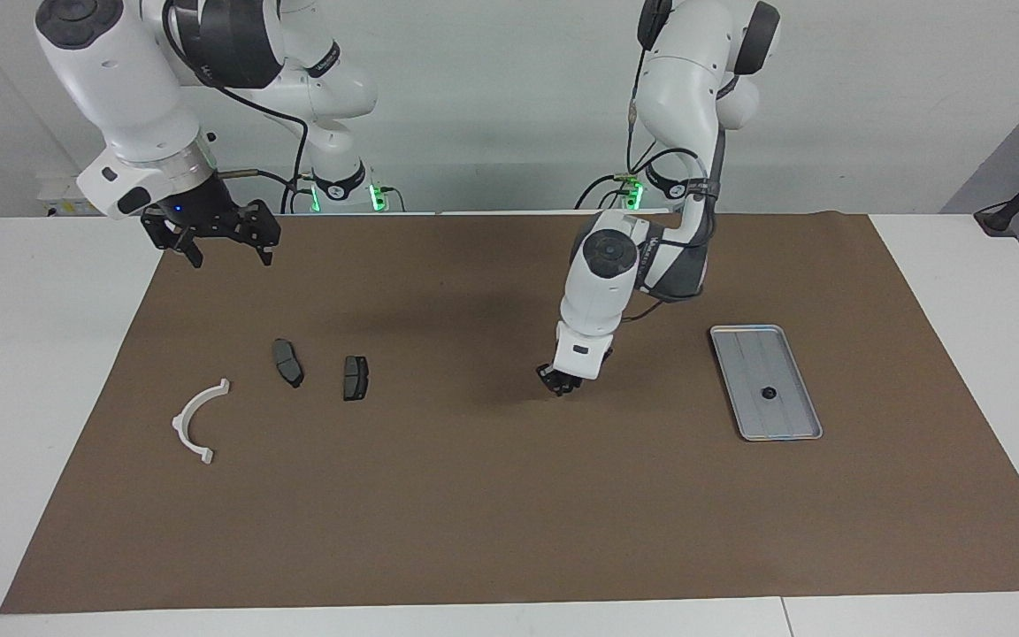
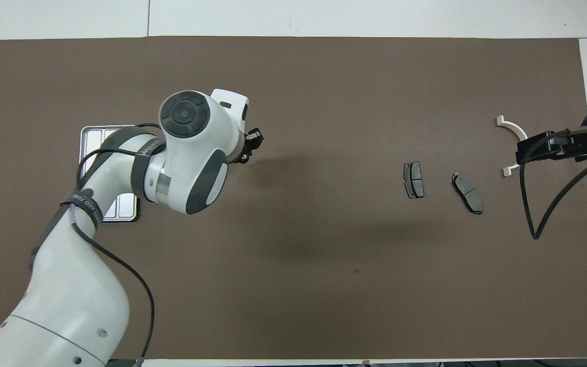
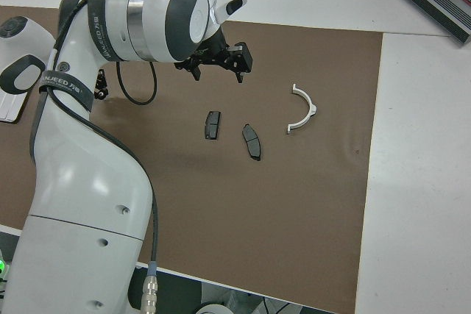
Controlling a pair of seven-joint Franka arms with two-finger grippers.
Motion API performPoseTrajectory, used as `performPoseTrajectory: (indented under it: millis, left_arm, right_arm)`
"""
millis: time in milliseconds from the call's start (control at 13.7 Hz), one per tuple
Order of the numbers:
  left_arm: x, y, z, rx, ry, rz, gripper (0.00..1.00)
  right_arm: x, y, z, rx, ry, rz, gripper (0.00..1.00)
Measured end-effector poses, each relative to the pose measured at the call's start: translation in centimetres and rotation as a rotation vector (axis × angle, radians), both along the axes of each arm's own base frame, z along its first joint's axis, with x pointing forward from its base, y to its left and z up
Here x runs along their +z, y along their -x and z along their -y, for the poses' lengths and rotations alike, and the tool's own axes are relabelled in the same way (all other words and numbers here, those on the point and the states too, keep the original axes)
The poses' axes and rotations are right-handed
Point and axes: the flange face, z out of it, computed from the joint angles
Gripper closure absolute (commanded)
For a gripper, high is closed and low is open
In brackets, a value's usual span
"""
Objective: Place bearing gear from tray to pile
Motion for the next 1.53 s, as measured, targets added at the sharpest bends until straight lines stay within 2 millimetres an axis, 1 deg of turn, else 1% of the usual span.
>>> performPoseTrajectory:
  millis: [73, 218, 291, 364, 437, 582, 655, 728, 801, 873, 946, 1019, 1092, 1165, 1310, 1456, 1528]
  left_arm:
    - [-1.1, 0.2, 0.4, 0.002, -0.011, -0.012, 1.0]
    - [-1.3, 0.1, 0.4, 0.005, -0.018, -0.012, 1.0]
    - [-1.3, 0.0, 0.3, 0.006, -0.019, -0.013, 0.96]
    - [-1.3, 0.0, 0.3, 0.007, -0.019, -0.013, 0.31]
    - [-1.3, 0.0, 0.3, 0.006, -0.02, -0.012, 0.0]
    - [-1.6, -0.1, 0.1, 0.01, -0.034, -0.012, 0.0]
    - [-1.6, -0.3, -0.3, 0.02, -0.042, -0.012, 0.0]
    - [-1.4, -0.8, -1.1, 0.033, -0.048, -0.008, 0.0]
    - [-0.5, -1.6, -2.1, 0.05, -0.054, -0.004, 0.0]
    - [0.8, -2.4, -4.0, 0.06, -0.064, -0.01, 0.0]
    - [2.3, -3.3, -6.4, 0.043, -0.074, -0.018, 0.0]
    - [3.5, -4.2, -9.3, 0.007, -0.079, -0.027, 0.0]
    - [4.3, -5.0, -12.3, -0.024, -0.08, -0.034, 0.0]
    - [4.5, -5.7, -15.7, -0.049, -0.079, -0.041, 0.0]
    - [3.9, -6.6, -22.4, -0.098, -0.078, -0.061, 0.0]
    - [3.5, -7.3, -27.8, -0.149, -0.072, -0.069, 0.06]
    - [3.3, -7.5, -30.0, -0.174, -0.068, -0.067, 0.09]
  right_arm:
    - [-0.3, -0.2, -0.4, 0.008, 0.0, -0.001, 0.0]
    - [-0.6, -0.5, -1.3, 0.023, -0.001, 0.005, 0.0]
    - [-0.6, -0.6, -1.5, 0.028, -0.001, 0.01, 0.0]
    - [-0.6, -0.7, -1.6, 0.029, -0.001, 0.015, 0.0]
    - [-0.8, -0.9, -1.7, 0.03, -0.001, 0.019, 0.0]
    - [-1.3, -1.2, -1.8, 0.032, -0.001, 0.015, 0.0]
    - [-1.6, -1.4, -2.1, 0.037, -0.001, 0.014, 0.0]
    - [-1.9, -1.6, -2.5, 0.044, -0.002, 0.018, 0.0]
    - [-2.1, -1.8, -2.9, 0.05, -0.002, 0.023, 0.0]
    - [-2.3, -2.1, -3.3, 0.053, -0.002, 0.029, 0.0]
    - [-2.7, -2.3, -3.8, 0.047, 0.002, 0.031, 0.0]
    - [-3.1, -2.5, -4.6, 0.038, 0.008, 0.029, 0.0]
    - [-3.8, -2.7, -5.8, 0.023, 0.012, 0.022, 0.0]
    - [-4.7, -2.9, -7.4, 0.001, 0.017, 0.014, 0.0]
    - [-6.5, -3.4, -11.5, -0.057, 0.021, 0.022, 0.0]
    - [-8.2, -3.9, -15.9, -0.128, 0.024, 0.027, 0.0]
    - [-8.8, -4.0, -18.2, -0.158, 0.024, 0.027, 0.0]
